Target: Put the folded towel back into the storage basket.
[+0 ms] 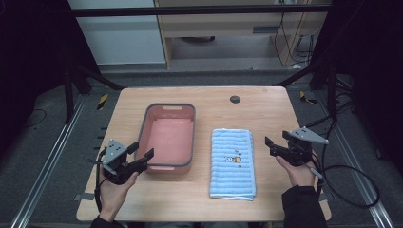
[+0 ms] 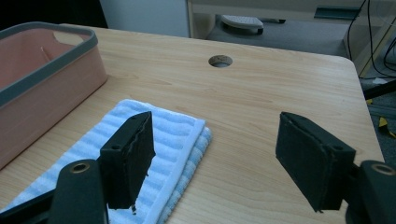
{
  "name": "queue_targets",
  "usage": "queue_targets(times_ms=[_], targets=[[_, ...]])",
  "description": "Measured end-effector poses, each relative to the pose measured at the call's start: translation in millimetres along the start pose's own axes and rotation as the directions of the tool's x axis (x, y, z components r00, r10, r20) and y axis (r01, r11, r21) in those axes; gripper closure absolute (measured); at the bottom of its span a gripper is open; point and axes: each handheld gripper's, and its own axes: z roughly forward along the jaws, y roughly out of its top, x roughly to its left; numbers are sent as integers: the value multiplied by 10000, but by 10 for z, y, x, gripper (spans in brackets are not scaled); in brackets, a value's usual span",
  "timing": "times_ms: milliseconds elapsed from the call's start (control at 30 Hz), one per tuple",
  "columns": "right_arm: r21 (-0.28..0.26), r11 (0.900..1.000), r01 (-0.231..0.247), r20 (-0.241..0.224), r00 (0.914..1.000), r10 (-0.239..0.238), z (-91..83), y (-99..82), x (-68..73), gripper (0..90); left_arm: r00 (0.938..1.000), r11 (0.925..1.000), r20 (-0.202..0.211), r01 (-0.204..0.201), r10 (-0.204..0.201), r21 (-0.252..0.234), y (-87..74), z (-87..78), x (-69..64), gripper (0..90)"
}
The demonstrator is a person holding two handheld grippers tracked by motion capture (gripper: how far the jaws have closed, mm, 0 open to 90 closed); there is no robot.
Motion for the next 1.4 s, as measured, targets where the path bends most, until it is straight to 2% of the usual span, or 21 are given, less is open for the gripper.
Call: queue_targets(times_ms=[67, 133, 367, 700, 900, 1233, 1400], targets=[[-24, 10000, -9, -61, 10000, 8, 1, 19, 6, 282, 10000, 10000, 70, -37, 36, 28, 6, 19, -28, 369], [3, 10000, -28, -105, 9999, 28, 2, 35, 15, 282, 9996, 10000, 257, -87, 86, 40, 22, 66, -109, 370], [29, 10000, 38, -167, 9999, -37, 34, 65, 37, 282, 9980, 9993, 521, -373, 371, 31, 49, 169, -316, 399], [-37, 10000, 80, -108, 9999, -81, 78, 104, 65, 282, 9939, 9985, 963, -544, 536, 61, 79, 288, -534, 420], [-79, 9999, 117, -167, 9998, -119, 112, 172, 101, 282, 9881, 9976, 1392, -680, 650, 165, 82, 402, -712, 428], [-82, 9999, 116, -247, 9996, -118, 171, 246, 133, 281, 9822, 9960, 1725, -817, 745, 351, 69, 525, -906, 437], [26, 9996, 294, -187, 9994, -293, 236, 260, 158, 291, 9766, 9945, 1993, -926, 812, 485, 45, 609, -1032, 440]])
